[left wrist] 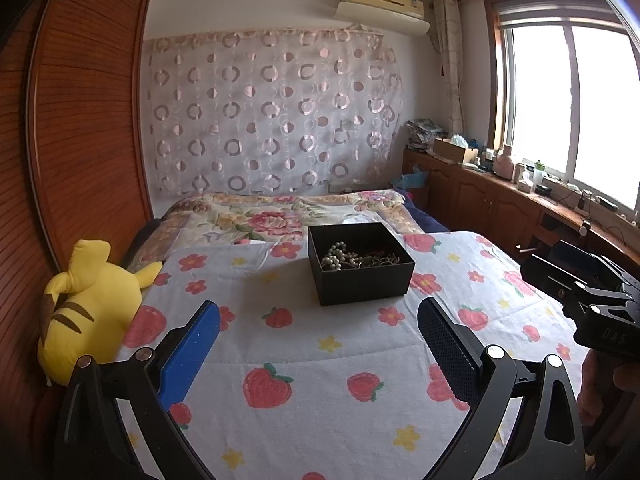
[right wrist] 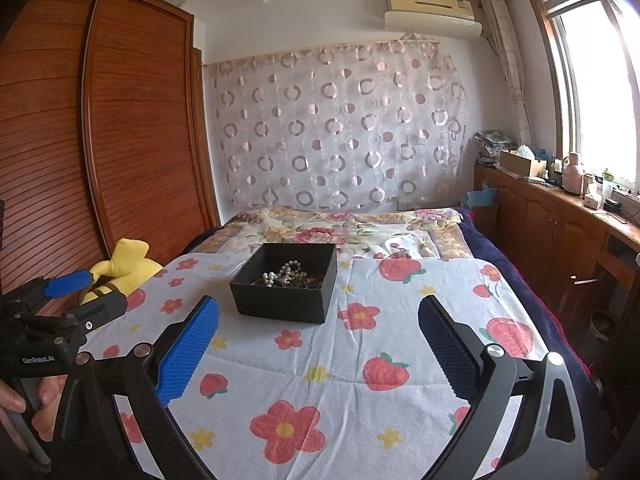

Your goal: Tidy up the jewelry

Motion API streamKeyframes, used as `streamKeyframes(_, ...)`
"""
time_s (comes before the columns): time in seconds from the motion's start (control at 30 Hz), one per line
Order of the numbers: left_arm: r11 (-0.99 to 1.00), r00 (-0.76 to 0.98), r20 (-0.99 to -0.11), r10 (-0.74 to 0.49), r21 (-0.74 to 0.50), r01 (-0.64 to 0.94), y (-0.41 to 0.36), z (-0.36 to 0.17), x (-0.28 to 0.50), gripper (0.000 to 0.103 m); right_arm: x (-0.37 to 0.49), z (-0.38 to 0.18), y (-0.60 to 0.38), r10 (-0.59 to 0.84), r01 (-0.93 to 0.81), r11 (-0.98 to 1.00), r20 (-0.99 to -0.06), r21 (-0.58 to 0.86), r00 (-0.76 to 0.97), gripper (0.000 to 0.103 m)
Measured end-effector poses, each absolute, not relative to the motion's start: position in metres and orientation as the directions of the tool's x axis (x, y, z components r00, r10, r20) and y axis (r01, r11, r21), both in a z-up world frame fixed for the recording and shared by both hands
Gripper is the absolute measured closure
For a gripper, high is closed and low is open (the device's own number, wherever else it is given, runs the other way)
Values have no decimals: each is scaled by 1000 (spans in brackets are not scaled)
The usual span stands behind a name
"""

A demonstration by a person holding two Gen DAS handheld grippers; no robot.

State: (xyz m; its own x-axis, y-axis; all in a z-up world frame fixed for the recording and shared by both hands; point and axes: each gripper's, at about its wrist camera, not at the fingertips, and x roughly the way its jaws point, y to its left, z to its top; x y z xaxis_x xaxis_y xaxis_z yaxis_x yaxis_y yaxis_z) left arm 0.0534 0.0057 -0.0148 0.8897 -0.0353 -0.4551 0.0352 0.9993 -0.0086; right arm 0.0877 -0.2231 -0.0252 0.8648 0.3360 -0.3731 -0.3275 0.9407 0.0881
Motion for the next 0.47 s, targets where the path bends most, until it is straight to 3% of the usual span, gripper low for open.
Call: streamKeyframes(0.47,999,891,-453,-35,-8,35,-2,-11,54,8,88,-22,-224,333,-323,942,-370,92,867,3)
